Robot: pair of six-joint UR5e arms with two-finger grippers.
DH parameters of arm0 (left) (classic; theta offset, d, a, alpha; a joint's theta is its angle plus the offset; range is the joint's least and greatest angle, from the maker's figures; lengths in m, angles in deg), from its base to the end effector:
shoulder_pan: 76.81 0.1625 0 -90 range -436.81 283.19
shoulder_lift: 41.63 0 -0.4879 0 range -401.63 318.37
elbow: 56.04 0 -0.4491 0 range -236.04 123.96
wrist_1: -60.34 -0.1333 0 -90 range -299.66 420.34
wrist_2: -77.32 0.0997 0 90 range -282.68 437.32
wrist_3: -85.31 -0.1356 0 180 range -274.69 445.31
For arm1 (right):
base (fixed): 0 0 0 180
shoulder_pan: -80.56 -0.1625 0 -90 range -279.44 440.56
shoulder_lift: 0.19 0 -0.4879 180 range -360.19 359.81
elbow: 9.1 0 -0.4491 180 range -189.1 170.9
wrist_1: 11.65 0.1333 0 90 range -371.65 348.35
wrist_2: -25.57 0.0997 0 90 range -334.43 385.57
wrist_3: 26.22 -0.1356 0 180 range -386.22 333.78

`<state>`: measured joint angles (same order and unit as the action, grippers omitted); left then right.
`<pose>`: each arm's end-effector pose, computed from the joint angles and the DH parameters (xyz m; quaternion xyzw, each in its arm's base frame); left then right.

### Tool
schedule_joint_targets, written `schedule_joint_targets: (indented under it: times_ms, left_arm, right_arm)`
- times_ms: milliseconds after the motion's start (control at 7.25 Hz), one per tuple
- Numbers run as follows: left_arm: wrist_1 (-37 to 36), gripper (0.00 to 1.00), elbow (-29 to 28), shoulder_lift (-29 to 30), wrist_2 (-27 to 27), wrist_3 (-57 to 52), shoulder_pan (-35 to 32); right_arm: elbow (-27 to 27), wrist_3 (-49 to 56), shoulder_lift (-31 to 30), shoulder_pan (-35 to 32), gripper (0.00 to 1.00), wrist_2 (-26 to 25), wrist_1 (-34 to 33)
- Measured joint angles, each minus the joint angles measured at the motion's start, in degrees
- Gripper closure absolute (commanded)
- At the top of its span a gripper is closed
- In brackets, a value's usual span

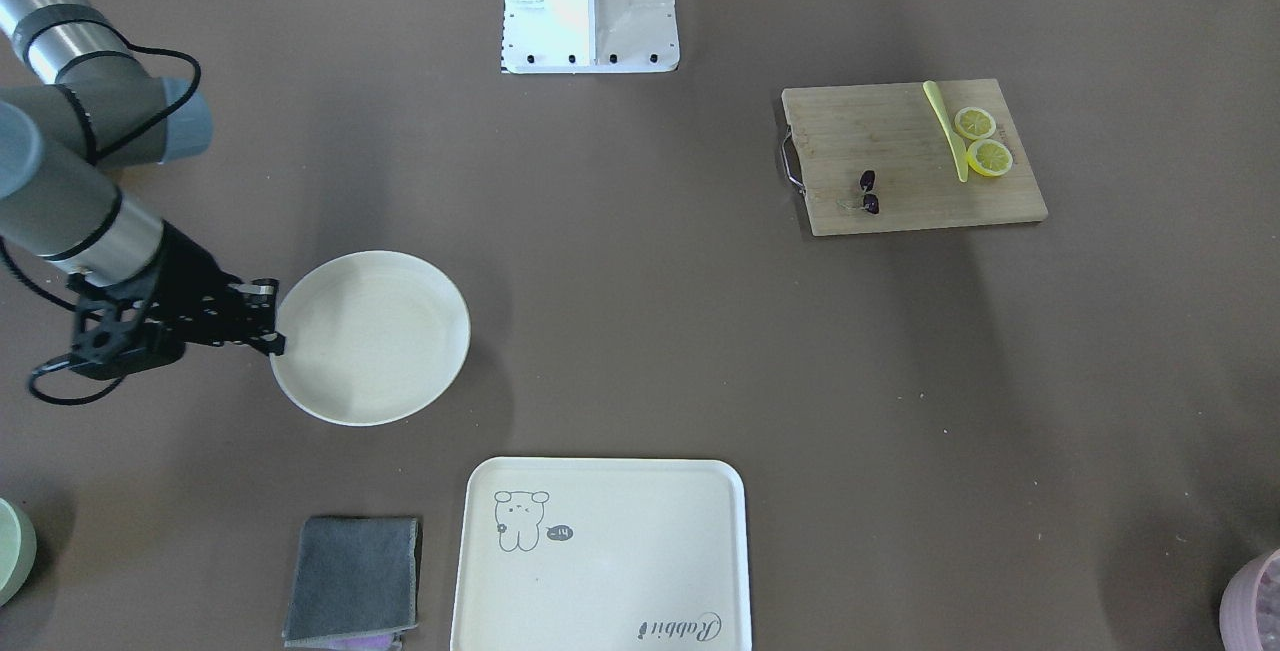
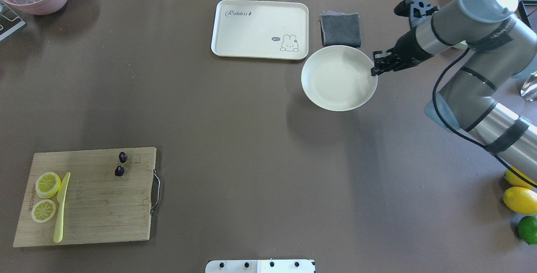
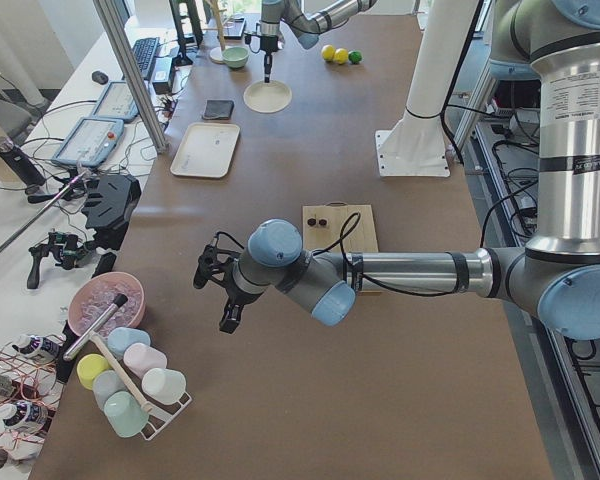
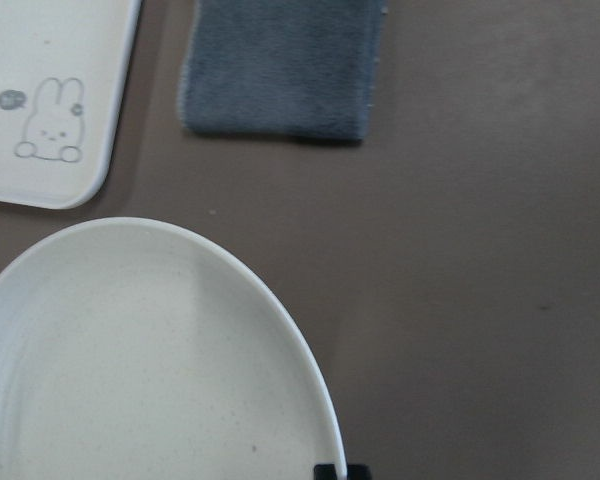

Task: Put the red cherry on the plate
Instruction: 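Slide the white plate with the right gripper toward the cutting board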

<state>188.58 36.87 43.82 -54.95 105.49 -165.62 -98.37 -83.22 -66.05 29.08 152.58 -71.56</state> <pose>-0.0307 -0.5508 0.6828 0.2243 0.3907 -0.0344 0.8921 -0.4317 -0.6252 0.4136 0.0771 -0.5065 -0.0050 0.8588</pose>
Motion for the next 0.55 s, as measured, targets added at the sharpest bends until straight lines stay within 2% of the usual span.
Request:
schedule_joint_targets:
  times_ms: [276, 552]
  left_arm:
    - [0.07, 0.02, 0.07, -0.19, 0.00, 0.02, -0.03]
    - [0.08, 0.02, -0.03, -0.21, 0.00, -0.02, 0.01]
  right_arm:
    - [0.09, -6.65, 4.51, 8.58, 1.00, -8.33, 0.05]
    - [1.05, -11.01, 8.65, 13.30, 1.00, -13.27, -0.18]
